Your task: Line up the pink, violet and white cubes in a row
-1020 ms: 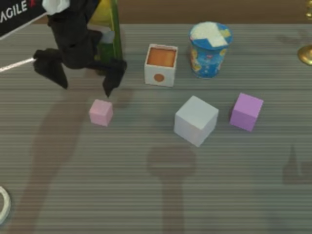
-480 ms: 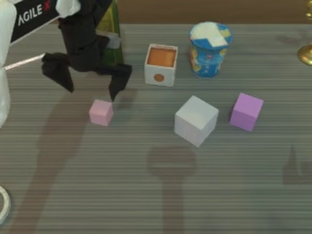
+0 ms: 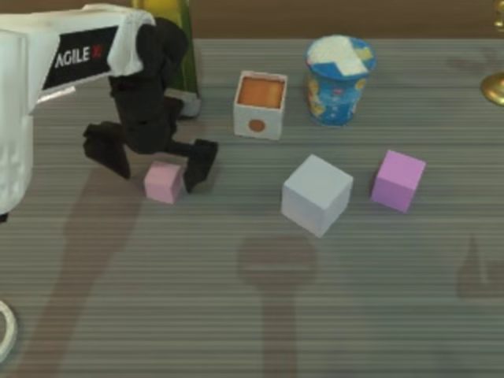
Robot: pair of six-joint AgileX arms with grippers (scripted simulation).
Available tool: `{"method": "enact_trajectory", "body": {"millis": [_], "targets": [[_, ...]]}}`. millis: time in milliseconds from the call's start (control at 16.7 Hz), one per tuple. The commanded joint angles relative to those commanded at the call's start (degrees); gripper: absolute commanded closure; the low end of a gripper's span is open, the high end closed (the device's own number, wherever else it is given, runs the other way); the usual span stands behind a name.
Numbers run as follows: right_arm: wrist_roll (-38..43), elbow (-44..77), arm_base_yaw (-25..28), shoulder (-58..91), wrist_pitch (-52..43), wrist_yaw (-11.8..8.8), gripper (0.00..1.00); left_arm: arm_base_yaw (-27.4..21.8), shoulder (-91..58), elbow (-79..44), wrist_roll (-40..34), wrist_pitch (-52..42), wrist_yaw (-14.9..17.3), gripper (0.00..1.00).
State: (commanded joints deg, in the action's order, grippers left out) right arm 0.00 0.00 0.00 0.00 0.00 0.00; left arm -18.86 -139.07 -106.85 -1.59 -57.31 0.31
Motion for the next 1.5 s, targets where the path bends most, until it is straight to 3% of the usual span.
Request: {"method": "enact_trajectory", "body": {"millis": [360, 1140, 1500], "targets": [[0.0, 0.0, 0.0, 0.0, 0.0, 0.0, 0.00, 0.0, -1.2, 2.1, 0.0, 2.8, 0.0, 0.00], [0.0, 0.0, 0.0, 0.0, 0.0, 0.0, 0.00, 0.0, -1.2, 2.1, 0.0, 2.8, 0.0, 0.98], [0.0, 0.0, 0.0, 0.0, 0.0, 0.0, 0.00, 0.0, -1.2, 2.1, 0.0, 2.8, 0.0, 1.00]]}}
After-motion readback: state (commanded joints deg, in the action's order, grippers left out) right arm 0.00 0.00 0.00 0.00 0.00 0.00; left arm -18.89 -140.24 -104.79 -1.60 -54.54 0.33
